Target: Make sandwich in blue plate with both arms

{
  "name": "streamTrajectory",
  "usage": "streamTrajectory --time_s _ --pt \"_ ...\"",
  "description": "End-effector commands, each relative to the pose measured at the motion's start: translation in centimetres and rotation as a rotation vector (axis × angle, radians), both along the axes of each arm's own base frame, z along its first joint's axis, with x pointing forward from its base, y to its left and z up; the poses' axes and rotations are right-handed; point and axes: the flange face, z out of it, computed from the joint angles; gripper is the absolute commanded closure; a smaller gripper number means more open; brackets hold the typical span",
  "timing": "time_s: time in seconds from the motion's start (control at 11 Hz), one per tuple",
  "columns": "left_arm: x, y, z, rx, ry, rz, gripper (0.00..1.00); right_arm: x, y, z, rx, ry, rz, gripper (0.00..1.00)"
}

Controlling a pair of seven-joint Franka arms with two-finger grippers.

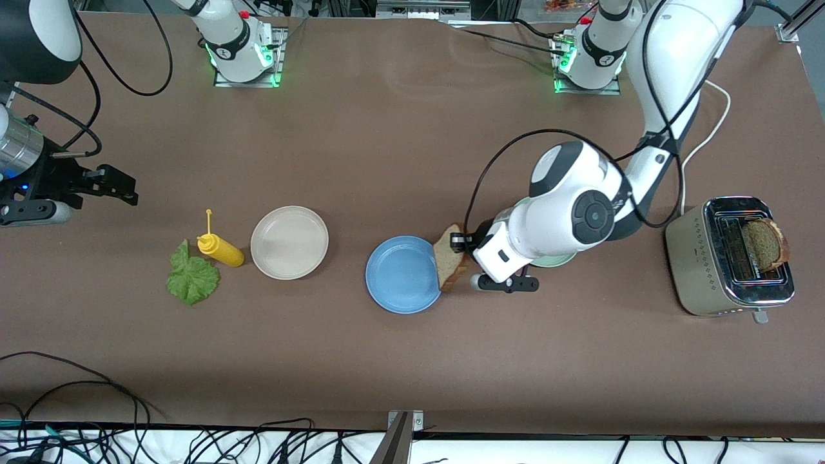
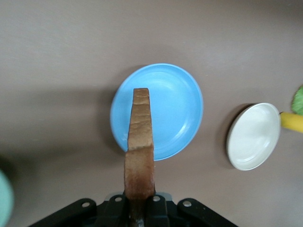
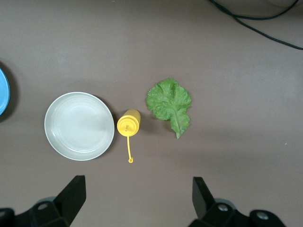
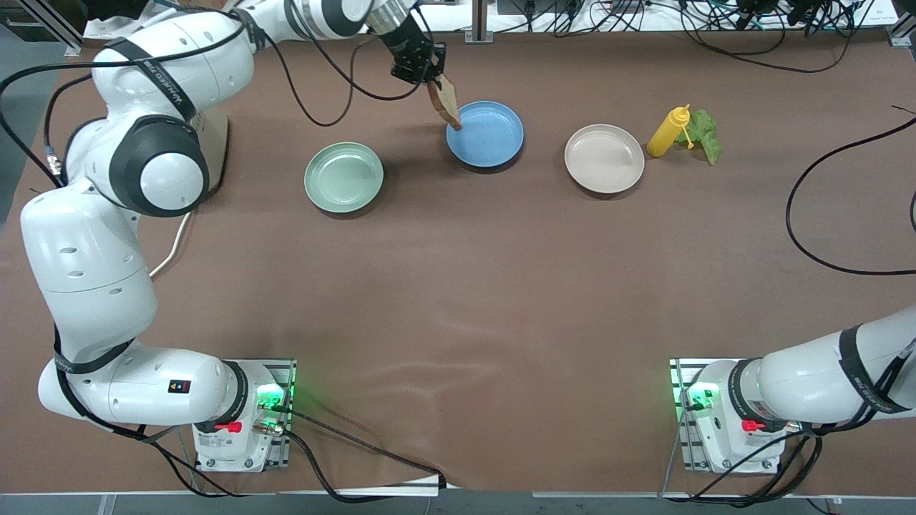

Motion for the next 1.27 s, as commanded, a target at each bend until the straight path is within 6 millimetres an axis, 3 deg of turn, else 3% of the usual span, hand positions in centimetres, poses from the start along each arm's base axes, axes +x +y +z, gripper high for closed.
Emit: streamTrajectory --time_s 0.0,0.09,0.27,0.64,1.18 --pt "0.4 -3.5 -3.4 -0.112 0.002 0.114 1.00 -0.1 0.1 0.5 0.000 -0.008 -0.008 0.00" --pt "-0.1 -5.1 -4.7 -0.127 -0.003 0.122 1.00 -0.1 0.0 0.5 -0.002 -0.008 -0.009 0.00" --pt "-0.2 -6.4 -7.0 -0.158 -0.022 0.147 1.00 0.1 -0.3 0.2 -0.005 -0.011 -0.010 0.00" --pt "-0.8 -7.8 -11.1 -0.179 -0.015 0.164 1.00 0.5 -0.9 -0.3 -0.011 -0.014 -0.009 0.00" --pt "-1.2 -7.9 -13.7 -0.172 0.010 0.155 1.00 0.9 -1.5 -1.0 0.002 -0.012 -0.035 0.00"
